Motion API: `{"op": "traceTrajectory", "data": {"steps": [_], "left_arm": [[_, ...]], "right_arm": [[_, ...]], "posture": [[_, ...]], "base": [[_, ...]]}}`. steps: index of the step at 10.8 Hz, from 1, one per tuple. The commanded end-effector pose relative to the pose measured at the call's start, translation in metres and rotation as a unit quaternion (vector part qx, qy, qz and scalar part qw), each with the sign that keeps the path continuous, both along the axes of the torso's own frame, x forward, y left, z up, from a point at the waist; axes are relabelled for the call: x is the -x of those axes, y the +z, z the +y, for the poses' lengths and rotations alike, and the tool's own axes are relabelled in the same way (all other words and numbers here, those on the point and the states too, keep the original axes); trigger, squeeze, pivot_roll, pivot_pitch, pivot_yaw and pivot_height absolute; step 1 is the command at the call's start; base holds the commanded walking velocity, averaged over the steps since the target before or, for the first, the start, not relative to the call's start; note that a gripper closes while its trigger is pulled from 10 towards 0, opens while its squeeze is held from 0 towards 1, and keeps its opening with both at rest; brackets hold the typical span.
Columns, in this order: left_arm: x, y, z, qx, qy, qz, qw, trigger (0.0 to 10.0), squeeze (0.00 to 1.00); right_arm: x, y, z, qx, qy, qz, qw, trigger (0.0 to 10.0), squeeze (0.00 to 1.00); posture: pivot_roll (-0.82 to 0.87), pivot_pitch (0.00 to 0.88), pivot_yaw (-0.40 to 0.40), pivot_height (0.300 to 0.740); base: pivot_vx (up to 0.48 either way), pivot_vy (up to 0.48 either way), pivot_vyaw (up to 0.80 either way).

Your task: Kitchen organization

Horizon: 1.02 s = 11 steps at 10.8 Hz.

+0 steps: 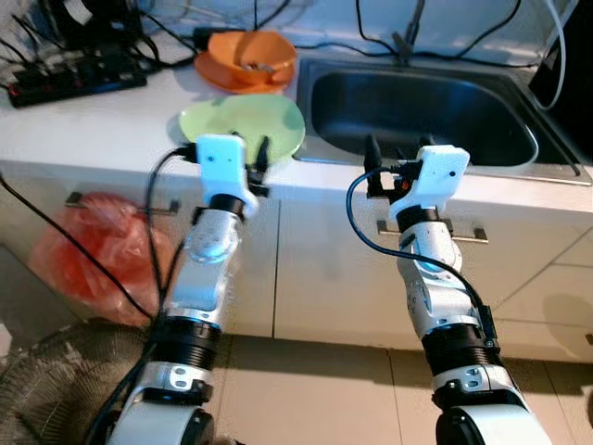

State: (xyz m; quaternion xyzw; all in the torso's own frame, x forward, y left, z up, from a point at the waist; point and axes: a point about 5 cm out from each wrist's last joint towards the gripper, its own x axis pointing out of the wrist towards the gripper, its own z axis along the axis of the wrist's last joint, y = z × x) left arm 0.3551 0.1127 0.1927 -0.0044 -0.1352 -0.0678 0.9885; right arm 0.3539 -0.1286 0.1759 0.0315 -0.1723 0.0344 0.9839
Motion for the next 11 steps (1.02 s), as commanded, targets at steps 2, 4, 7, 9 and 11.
{"op": "traceTrajectory", "data": {"steps": [2,4,7,9,11], "left_arm": [[0.0,0.008,-0.005,-0.003,-0.005,-0.019,1.0,10.0,0.0],[0.0,0.01,-0.007,-0.004,-0.008,-0.024,1.0,10.0,0.0],[0.0,0.021,-0.007,0.001,-0.008,-0.041,0.999,10.0,0.0],[0.001,0.028,-0.005,0.005,-0.003,-0.056,0.998,10.0,0.0],[0.001,0.034,-0.003,0.006,0.001,-0.066,0.998,10.0,0.0]], "right_arm": [[-0.001,-0.002,-0.009,-0.008,-0.017,0.001,1.0,10.0,0.0],[-0.001,-0.001,-0.015,-0.01,-0.027,0.0,1.0,10.0,0.0],[-0.001,0.001,-0.018,-0.012,-0.032,-0.004,0.999,10.0,0.0],[-0.001,0.002,-0.018,-0.015,-0.031,-0.007,0.999,10.0,0.0],[-0.001,0.004,-0.017,-0.016,-0.031,-0.011,0.999,10.0,0.0]], "posture": [[0.06,0.021,-0.025,0.74],[0.05,0.024,-0.024,0.74],[0.05,0.039,-0.026,0.74],[0.05,0.046,-0.029,0.74],[0.05,0.047,-0.03,0.74]], "base": [[0.362,0.0,0.0],[0.375,0.0,0.0],[0.388,0.0,0.0],[0.418,0.0,0.0],[0.428,0.0,0.0]]}}
